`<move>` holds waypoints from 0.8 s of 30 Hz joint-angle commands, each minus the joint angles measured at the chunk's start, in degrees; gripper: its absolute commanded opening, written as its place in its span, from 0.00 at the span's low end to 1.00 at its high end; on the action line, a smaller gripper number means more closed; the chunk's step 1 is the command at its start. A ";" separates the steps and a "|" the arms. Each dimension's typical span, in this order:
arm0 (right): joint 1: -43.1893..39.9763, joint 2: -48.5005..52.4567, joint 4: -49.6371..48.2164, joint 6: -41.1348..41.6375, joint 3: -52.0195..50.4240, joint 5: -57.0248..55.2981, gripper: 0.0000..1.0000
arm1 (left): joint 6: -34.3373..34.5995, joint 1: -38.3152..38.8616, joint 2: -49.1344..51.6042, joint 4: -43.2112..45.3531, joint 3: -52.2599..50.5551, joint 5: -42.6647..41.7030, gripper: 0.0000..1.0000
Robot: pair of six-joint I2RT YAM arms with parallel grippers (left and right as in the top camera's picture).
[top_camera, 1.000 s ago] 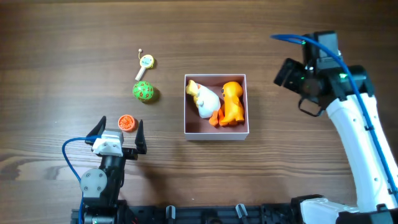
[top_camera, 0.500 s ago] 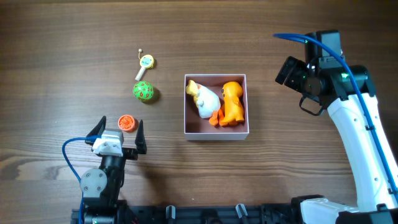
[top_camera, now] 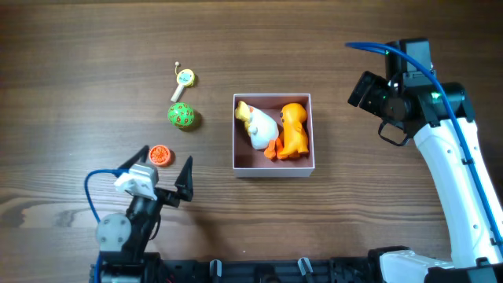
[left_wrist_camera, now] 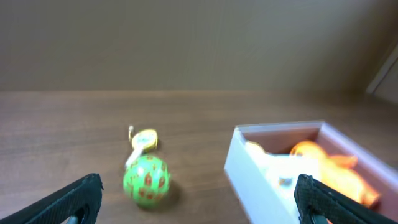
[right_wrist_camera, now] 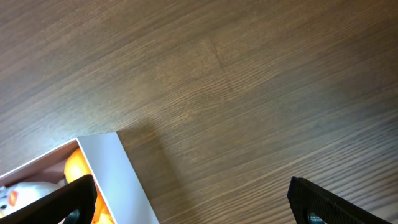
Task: Pack container
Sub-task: 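Reach the left gripper to the green numbered ball and grasp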
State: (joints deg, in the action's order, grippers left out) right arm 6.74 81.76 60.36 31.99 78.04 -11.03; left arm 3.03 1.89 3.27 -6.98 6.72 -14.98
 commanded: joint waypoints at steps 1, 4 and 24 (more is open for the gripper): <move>-0.07 0.42 -0.17 -0.48 0.11 -1.11 1.00 | 1.81 0.24 7.80 -3.02 13.11 -0.39 1.00; -0.07 0.42 -0.17 -0.48 0.11 -0.98 1.00 | 1.73 0.24 21.90 -9.88 25.77 0.22 1.00; -0.07 0.42 -0.17 -0.48 0.11 -0.98 1.00 | 0.44 0.31 101.02 -48.06 79.28 0.50 1.00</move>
State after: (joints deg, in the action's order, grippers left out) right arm 6.74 81.93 60.18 31.99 78.04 -11.00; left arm 3.75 1.89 102.00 -55.94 84.86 -13.65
